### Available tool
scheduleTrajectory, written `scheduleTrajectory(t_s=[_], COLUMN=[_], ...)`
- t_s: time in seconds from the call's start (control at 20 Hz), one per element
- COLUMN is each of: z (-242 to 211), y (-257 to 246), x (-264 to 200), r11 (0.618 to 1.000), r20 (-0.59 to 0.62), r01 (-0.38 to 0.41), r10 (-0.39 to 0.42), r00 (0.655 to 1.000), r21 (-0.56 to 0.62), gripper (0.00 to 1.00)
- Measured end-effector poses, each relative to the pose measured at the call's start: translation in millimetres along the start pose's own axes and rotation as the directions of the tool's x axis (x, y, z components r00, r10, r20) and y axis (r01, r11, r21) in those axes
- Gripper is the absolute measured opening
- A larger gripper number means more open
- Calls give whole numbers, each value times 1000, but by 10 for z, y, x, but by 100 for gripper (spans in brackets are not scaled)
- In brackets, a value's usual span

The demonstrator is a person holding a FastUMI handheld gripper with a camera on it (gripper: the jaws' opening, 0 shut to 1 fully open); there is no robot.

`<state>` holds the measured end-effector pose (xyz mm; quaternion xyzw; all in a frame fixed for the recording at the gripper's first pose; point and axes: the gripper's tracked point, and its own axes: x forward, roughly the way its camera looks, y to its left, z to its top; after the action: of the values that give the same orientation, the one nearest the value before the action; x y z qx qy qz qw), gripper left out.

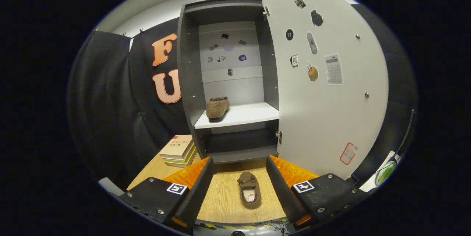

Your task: Open the shoe cabinet door, grab the shoes and put them into the shoe cabinet, then close the shoe cabinet door.

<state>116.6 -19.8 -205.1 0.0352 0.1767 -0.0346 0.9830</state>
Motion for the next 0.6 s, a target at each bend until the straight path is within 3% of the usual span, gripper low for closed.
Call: scheduleTrajectory(t_s=[0.2, 0.6], z=[-362, -1135], y=[106, 71], x=[336, 943], r11=[998, 997], r20=[-64, -185], r01=[-48, -72], r10=[51, 78], r00=[997, 980], r21=[47, 41], gripper=[88, 86])
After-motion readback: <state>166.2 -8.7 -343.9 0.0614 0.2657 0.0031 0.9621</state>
